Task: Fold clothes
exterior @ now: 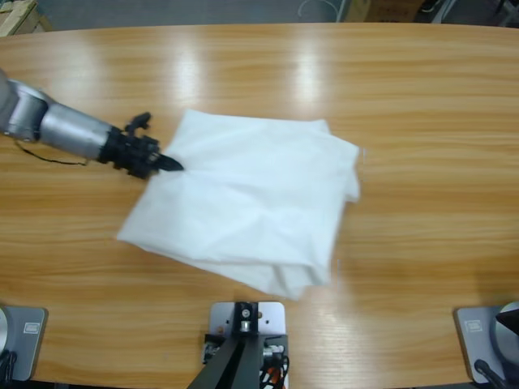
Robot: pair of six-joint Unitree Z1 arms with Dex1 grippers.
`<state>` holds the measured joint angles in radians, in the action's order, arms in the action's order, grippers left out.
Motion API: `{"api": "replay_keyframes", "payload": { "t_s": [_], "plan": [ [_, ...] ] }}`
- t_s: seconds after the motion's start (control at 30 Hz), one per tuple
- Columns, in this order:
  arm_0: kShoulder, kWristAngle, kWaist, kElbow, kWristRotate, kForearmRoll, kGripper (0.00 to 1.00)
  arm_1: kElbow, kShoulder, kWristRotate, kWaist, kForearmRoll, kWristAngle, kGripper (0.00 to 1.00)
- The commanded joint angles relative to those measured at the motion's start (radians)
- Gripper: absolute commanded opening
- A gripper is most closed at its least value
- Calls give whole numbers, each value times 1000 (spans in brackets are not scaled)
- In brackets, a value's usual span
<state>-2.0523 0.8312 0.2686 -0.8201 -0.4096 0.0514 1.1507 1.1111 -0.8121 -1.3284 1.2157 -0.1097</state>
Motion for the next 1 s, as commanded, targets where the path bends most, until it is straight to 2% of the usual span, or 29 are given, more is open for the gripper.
{"api": "replay_keyframes", "payload": {
  "t_s": [0.03, 0.17, 0.3, 0.53, 0.67, 0.87, 1.0],
  "plan": [
    [75, 12, -210, 36, 50, 39, 0, -31, -21, 0, 14, -5, -22, 977],
    [115, 13, -267, 11, 54, 85, 0, -32, -16, 7, 26, -13, -24, 977],
    [170, 13, -257, -59, 83, 219, 0, -40, -9, 15, 33, -37, -24, 978],
    [211, 15, -208, -168, 83, 407, 0, -68, 17, 45, 36, -115, -2, 982],
    [211, 14, -152, -224, 79, 493, 0, -108, 35, 86, 72, -205, 63, 982],
    [217, 14, -94, -295, 72, 587, 0, -129, 40, 164, 136, -257, 162, 982],
    [223, 9, -51, -376, 58, 664, 0, -157, 39, 172, 146, -286, 186, 982]
  ]
}}
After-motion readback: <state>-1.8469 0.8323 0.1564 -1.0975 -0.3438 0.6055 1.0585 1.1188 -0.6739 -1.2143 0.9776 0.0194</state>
